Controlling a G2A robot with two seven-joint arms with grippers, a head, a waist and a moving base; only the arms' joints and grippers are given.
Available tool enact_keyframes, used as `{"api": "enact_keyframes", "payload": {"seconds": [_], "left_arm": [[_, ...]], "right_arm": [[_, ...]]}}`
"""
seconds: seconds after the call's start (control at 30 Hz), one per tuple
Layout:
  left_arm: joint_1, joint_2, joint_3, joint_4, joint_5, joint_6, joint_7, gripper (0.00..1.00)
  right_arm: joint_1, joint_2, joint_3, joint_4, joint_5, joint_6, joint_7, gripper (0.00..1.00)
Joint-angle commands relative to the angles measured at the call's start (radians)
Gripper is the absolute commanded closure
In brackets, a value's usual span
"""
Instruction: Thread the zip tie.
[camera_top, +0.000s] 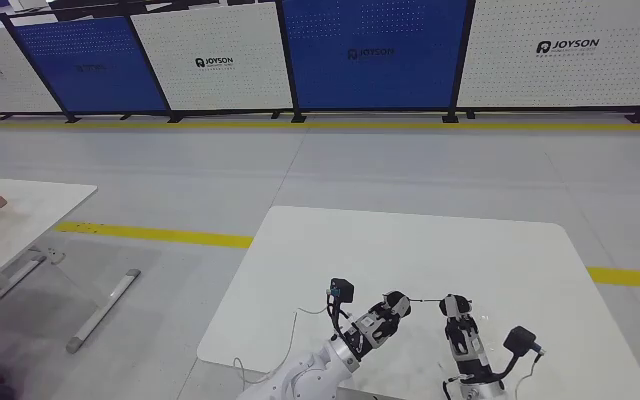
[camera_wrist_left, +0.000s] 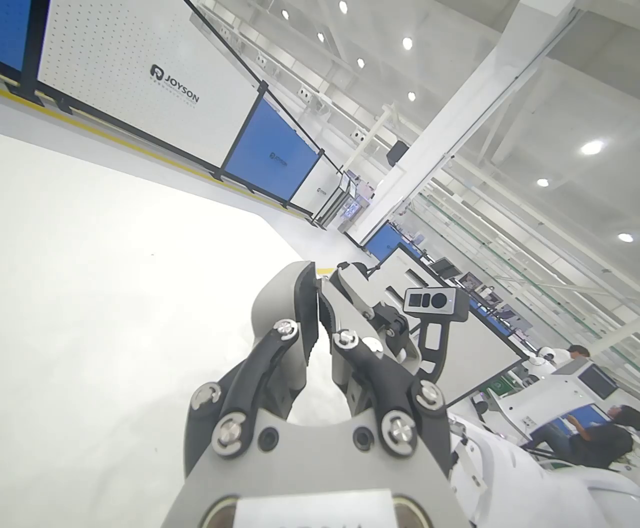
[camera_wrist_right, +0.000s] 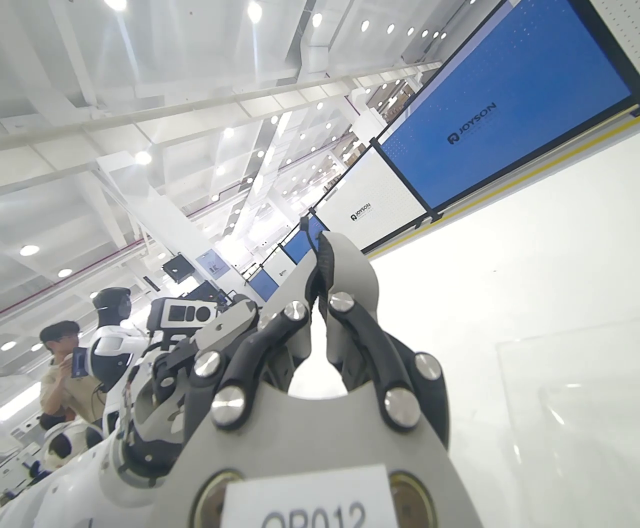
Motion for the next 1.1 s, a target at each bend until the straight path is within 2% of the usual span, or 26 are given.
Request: {"api": "enact_keyframes", "payload": {"seconds": [0.0,0.43,1.07], "left_arm": [[0.0,0.0,0.0,0.0,0.0,0.0,0.0,1.0],[0.0,0.0,0.0,0.0,0.0,0.0,0.0,1.0],[0.0,0.0,0.0,0.0,0.0,0.0,0.0,1.0]], "right_arm": [[-0.002,-0.003,0.005,-0.005,0.003,0.0,-0.001,1.0],[-0.008,-0.01,-0.033,-0.003,-0.017,-0.002,-0.093,1.0],[-0.013,-0.011,-0.024,-0.015,-0.007,-0.002,-0.099,1.0]]}}
